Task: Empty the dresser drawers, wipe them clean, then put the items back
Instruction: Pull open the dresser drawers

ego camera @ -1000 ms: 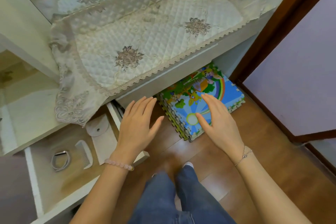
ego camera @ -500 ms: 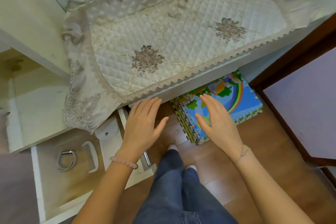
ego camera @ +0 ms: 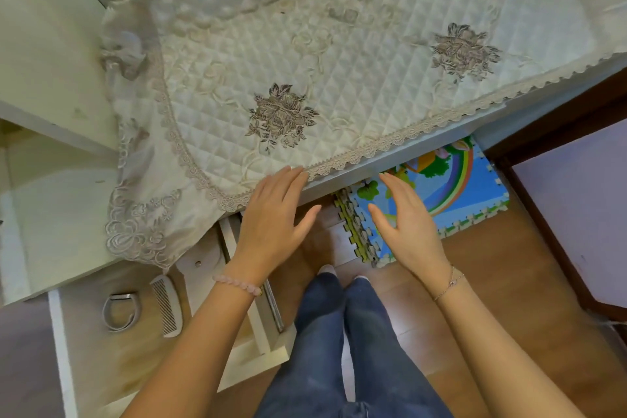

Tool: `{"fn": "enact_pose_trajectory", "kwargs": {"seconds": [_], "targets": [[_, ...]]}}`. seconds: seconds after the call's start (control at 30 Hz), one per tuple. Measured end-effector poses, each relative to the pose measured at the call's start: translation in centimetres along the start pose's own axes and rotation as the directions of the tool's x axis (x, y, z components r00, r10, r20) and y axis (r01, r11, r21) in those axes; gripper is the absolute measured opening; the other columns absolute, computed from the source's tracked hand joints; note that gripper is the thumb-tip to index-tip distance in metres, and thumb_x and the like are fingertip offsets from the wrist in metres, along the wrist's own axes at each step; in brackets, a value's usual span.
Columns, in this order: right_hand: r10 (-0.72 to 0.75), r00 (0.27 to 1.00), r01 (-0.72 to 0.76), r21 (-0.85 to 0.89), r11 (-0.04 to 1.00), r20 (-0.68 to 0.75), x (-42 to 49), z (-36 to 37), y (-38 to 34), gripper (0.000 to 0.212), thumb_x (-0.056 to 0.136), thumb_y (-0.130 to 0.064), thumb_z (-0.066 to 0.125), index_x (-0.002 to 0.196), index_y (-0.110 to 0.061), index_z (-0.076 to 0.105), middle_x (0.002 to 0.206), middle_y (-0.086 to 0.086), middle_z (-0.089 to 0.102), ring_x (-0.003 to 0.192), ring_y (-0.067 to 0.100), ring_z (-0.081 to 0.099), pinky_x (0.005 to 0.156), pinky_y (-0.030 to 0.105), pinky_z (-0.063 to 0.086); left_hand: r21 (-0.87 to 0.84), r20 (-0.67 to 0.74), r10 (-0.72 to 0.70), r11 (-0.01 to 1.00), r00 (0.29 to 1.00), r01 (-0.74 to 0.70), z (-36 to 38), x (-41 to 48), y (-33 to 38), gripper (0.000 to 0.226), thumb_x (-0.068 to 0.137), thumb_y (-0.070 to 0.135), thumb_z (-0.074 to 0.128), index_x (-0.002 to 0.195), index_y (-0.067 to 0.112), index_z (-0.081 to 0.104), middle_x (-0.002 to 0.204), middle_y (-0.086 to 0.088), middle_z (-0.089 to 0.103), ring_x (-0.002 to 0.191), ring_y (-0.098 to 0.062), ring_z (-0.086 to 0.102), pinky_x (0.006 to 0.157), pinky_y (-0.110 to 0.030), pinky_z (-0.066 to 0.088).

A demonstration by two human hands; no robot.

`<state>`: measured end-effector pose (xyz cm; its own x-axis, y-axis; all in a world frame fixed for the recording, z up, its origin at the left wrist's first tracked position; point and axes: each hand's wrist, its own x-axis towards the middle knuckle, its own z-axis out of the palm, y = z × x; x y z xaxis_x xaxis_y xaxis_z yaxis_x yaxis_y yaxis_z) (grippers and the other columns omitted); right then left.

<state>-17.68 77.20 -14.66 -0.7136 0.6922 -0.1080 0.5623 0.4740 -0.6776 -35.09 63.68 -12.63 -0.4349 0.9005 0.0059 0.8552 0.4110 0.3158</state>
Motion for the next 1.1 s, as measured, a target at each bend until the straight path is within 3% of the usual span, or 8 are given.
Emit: {"fn": "enact_pose_trajectory", "kwargs": {"seconds": [0.07, 0.13, 0.2, 0.27, 0.37, 0.5, 0.7, 1.1], "targets": [[0.119, 0.993, -0.118, 0.176, 0.977, 0.007, 0.6, 0.6, 0.9, 0.051, 0.094, -0.035, 0.049, 0.140, -0.015, 0.037, 0.143, -0.001, 0.040, 0.133, 0.012, 0.034, 0.108, 0.025, 0.028, -0.014, 0.010, 0.021, 1.000, 1.000, -0.021, 0.5, 1.3, -0.3, 0.055, 0.092, 0.046, 0.043, 0.134, 0.011, 0.048, 0.139, -0.005, 0.048, 0.132, -0.022, 0.039, 0.110, -0.039, 0.029], [0.292, 0.955, -0.286, 0.445, 0.848, 0.057, 1.5, 1.5, 1.8, 0.044, 0.095, -0.029, 0.050, 0.137, -0.019, 0.041, 0.139, -0.003, 0.044, 0.129, 0.010, 0.039, 0.106, 0.027, 0.032, -0.015, 0.026, 0.049, 0.999, 0.998, -0.049, 1.2, 2.6, -0.8, 0.056, 0.092, 0.046, 0.041, 0.136, 0.012, 0.045, 0.141, -0.005, 0.046, 0.134, -0.022, 0.036, 0.112, -0.039, 0.026], [0.454, 0.882, -0.421, 0.651, 0.632, 0.130, 2.6, 2.5, 2.7, 0.037, 0.096, -0.026, 0.049, 0.132, -0.019, 0.046, 0.134, -0.001, 0.050, 0.126, 0.012, 0.045, 0.106, 0.030, 0.036, -0.015, 0.044, 0.075, 0.997, 0.996, -0.075, 1.9, 3.8, -1.4, 0.057, 0.093, 0.047, 0.039, 0.138, 0.012, 0.043, 0.143, -0.005, 0.044, 0.137, -0.021, 0.032, 0.114, -0.038, 0.023], [0.557, 0.789, -0.506, 0.789, 0.348, 0.260, 3.9, 3.7, 3.6, 0.037, 0.097, -0.028, 0.045, 0.131, -0.016, 0.047, 0.132, 0.003, 0.052, 0.124, 0.016, 0.048, 0.107, 0.036, 0.037, -0.012, 0.058, 0.097, 0.995, 0.994, -0.096, 2.4, 4.7, -2.0, 0.058, 0.094, 0.048, 0.036, 0.139, 0.013, 0.042, 0.144, -0.005, 0.042, 0.138, -0.020, 0.030, 0.115, -0.038, 0.020], [0.554, 0.681, -0.524, 0.847, -0.088, 0.479, 5.3, 6.0, 4.6, 0.040, 0.098, -0.032, 0.040, 0.132, -0.012, 0.046, 0.137, 0.008, 0.048, 0.127, 0.020, 0.046, 0.106, 0.038, 0.037, 0.012, 0.074, 0.137, 0.990, 0.988, -0.138, 3.0, 5.5, -3.1, 0.057, 0.094, 0.047, 0.035, 0.141, 0.015, 0.041, 0.146, -0.004, 0.040, 0.138, -0.020, 0.029, 0.115, -0.039, 0.017], [0.481, 0.631, -0.452, 0.793, -0.410, 0.608, 6.7, 8.9, 5.3, 0.048, 0.096, -0.040, 0.039, 0.134, -0.011, 0.044, 0.141, 0.009, 0.045, 0.130, 0.021, 0.041, 0.103, 0.043, 0.035, 0.026, 0.054, 0.212, 0.977, 0.976, -0.214, 3.5, 5.8, -4.4, 0.056, 0.094, 0.045, 0.040, 0.143, 0.016, 0.038, 0.149, -0.001, 0.036, 0.139, -0.017, 0.026, 0.116, -0.039, 0.015], [0.454, 0.641, -0.357, 0.764, -0.537, 0.619, 7.7, 11.0, 5.5, 0.059, 0.095, -0.046, 0.037, 0.141, -0.009, 0.035, 0.147, 0.009, 0.037, 0.136, 0.021, 0.034, 0.111, 0.047, 0.026, 0.019, 0.041, 0.261, 0.965, 0.964, -0.262, 3.6, 5.6, -4.8, 0.059, 0.094, 0.046, 0.039, 0.144, 0.015, 0.034, 0.151, -0.001, 0.030, 0.141, -0.016, 0.020, 0.116, -0.040, 0.013], [0.446, 0.655, -0.288, 0.747, -0.599, 0.610, 7.4, 11.4, 5.6, 0.064, 0.093, -0.051, 0.035, 0.141, -0.009, 0.034, 0.148, 0.010, 0.036, 0.135, 0.021, 0.035, 0.112, 0.048, 0.021, 0.009, 0.053, 0.249, 0.968, 0.967, -0.250, 3.3, 3.9, -4.1, 0.062, 0.094, 0.048, 0.038, 0.144, 0.012, 0.035, 0.151, -0.003, 0.031, 0.142, -0.019, 0.021, 0.117, -0.040, 0.010]]}}
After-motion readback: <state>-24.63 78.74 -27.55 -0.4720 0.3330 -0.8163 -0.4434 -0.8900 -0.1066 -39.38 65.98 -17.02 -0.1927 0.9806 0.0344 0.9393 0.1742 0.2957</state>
